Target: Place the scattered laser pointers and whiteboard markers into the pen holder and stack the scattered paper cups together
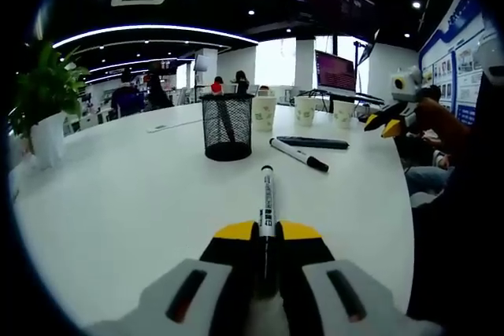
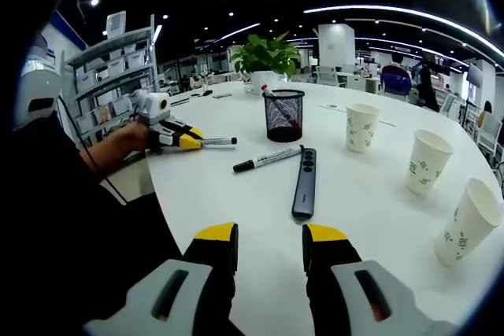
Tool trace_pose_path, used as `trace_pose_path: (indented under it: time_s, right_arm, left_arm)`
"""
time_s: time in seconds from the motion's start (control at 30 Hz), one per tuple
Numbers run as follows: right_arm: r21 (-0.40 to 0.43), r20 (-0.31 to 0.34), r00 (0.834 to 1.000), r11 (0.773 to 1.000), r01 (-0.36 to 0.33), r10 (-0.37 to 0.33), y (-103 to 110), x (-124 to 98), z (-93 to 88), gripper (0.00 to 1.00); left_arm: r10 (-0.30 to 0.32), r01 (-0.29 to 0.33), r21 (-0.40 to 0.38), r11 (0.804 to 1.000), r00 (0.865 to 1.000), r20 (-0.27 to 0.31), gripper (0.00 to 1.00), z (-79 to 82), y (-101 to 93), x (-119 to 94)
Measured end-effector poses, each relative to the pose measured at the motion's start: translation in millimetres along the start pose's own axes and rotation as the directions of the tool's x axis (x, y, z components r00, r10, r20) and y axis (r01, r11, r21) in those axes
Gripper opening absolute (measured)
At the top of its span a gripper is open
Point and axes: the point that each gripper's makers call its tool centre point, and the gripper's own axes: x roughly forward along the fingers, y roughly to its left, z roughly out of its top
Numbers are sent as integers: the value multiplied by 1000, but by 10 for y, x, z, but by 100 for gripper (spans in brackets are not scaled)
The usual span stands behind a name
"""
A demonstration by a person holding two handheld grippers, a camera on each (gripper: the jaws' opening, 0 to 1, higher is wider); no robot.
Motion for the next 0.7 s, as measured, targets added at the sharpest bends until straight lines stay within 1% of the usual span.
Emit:
trace_pose_path:
  time_s: [0.43,0.7]
  right_arm:
    - [2,-1,1000,1000,-2,2,6,8,-8,35]
    - [4,1,1000,1000,-3,2,2,7,-14,35]
  left_arm:
    - [-5,6,-6,1000,1000,7,12,-1,39,-12]
    - [-11,11,-13,1000,1000,8,12,26,0,-26]
